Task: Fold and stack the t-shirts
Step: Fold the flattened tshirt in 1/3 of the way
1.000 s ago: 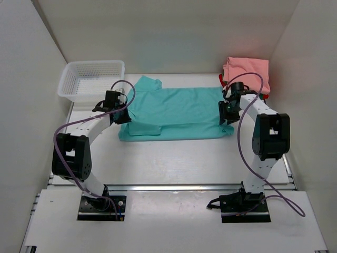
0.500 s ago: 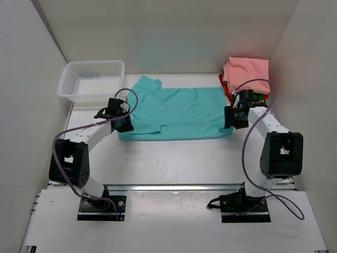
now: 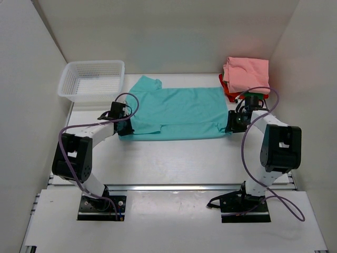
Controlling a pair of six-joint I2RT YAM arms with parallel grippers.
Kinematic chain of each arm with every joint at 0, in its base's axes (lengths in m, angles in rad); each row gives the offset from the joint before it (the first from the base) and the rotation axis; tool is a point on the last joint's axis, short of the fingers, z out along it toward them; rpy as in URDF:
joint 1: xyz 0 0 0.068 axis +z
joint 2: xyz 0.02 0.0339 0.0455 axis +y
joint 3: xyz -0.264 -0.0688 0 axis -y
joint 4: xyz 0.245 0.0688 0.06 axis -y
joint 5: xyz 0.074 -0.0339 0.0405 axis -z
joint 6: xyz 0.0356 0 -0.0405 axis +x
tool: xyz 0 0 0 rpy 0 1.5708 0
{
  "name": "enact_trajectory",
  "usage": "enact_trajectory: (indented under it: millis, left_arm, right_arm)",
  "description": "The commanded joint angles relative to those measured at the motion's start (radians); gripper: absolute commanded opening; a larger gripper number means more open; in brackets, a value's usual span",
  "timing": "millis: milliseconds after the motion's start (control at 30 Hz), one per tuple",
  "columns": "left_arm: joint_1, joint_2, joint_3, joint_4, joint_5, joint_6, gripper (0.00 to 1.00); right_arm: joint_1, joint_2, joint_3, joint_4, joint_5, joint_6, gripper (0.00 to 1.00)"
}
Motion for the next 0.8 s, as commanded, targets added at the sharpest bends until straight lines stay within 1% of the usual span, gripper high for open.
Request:
enact_trajectory:
  millis: [0, 33, 67, 200, 233, 300, 333, 367, 400, 433, 467, 500, 533, 567, 600, 633, 700, 767]
  left_arm:
    - [0.004, 0.015, 0.002, 0.051, -0.016, -0.019, 0.12]
    - [0.012, 0.025, 0.013, 0.053, -0.024, -0.007, 0.12]
    - [0.013, 0.047, 0.021, 0.044, -0.027, -0.007, 0.10]
    - [0.012, 0.087, 0.045, 0.036, -0.039, 0.021, 0.02]
    - [0.012, 0.108, 0.059, 0.025, -0.039, 0.024, 0.00]
    - [0.013, 0.128, 0.080, 0.004, -0.039, 0.034, 0.00]
    - [0.024, 0.131, 0.088, 0.002, -0.033, 0.041, 0.00]
    - [0.019, 0.131, 0.079, 0.001, -0.063, 0.039, 0.00]
    - [0.019, 0.130, 0.084, 0.001, -0.068, 0.038, 0.00]
    - [0.027, 0.122, 0.076, 0.002, -0.074, 0.039, 0.00]
    - [0.025, 0.121, 0.073, 0.005, -0.074, 0.039, 0.00]
    - [0.028, 0.110, 0.068, 0.008, -0.076, 0.038, 0.00]
    - [0.035, 0.102, 0.062, 0.001, -0.071, 0.045, 0.00]
    - [0.039, 0.099, 0.065, -0.002, -0.071, 0.045, 0.00]
    - [0.036, 0.084, 0.064, -0.001, -0.073, 0.050, 0.00]
    - [0.041, 0.075, 0.059, -0.011, -0.062, 0.053, 0.00]
    - [0.039, 0.053, 0.064, -0.018, -0.056, 0.057, 0.00]
    - [0.041, 0.023, 0.074, -0.027, -0.053, 0.051, 0.00]
  right_arm:
    - [-0.010, 0.044, 0.047, 0.020, -0.100, -0.007, 0.33]
    - [-0.011, 0.054, 0.056, 0.007, -0.118, -0.007, 0.11]
    - [-0.020, 0.065, 0.062, -0.031, -0.137, -0.003, 0.00]
    - [-0.035, 0.028, 0.064, -0.103, -0.168, -0.027, 0.00]
    - [-0.048, 0.021, 0.082, -0.161, -0.191, -0.050, 0.00]
    - [-0.063, 0.027, 0.139, -0.262, -0.284, -0.096, 0.00]
    - [-0.077, 0.040, 0.183, -0.304, -0.306, -0.128, 0.00]
    - [-0.086, 0.063, 0.224, -0.383, -0.356, -0.145, 0.00]
    - [-0.100, 0.074, 0.238, -0.446, -0.366, -0.144, 0.00]
    - [-0.106, 0.097, 0.269, -0.473, -0.352, -0.135, 0.00]
    - [-0.105, 0.114, 0.300, -0.521, -0.287, -0.133, 0.00]
    - [-0.103, 0.113, 0.307, -0.545, -0.193, -0.097, 0.00]
    - [-0.103, 0.097, 0.314, -0.533, -0.101, -0.048, 0.30]
    - [-0.103, 0.088, 0.308, -0.533, -0.064, -0.047, 0.41]
    - [-0.103, 0.076, 0.308, -0.511, -0.041, -0.038, 0.59]
    - [-0.105, 0.050, 0.298, -0.511, -0.019, -0.032, 0.67]
    - [-0.096, 0.036, 0.291, -0.502, 0.018, -0.017, 0.71]
    - [-0.080, 0.016, 0.280, -0.500, 0.038, -0.001, 0.72]
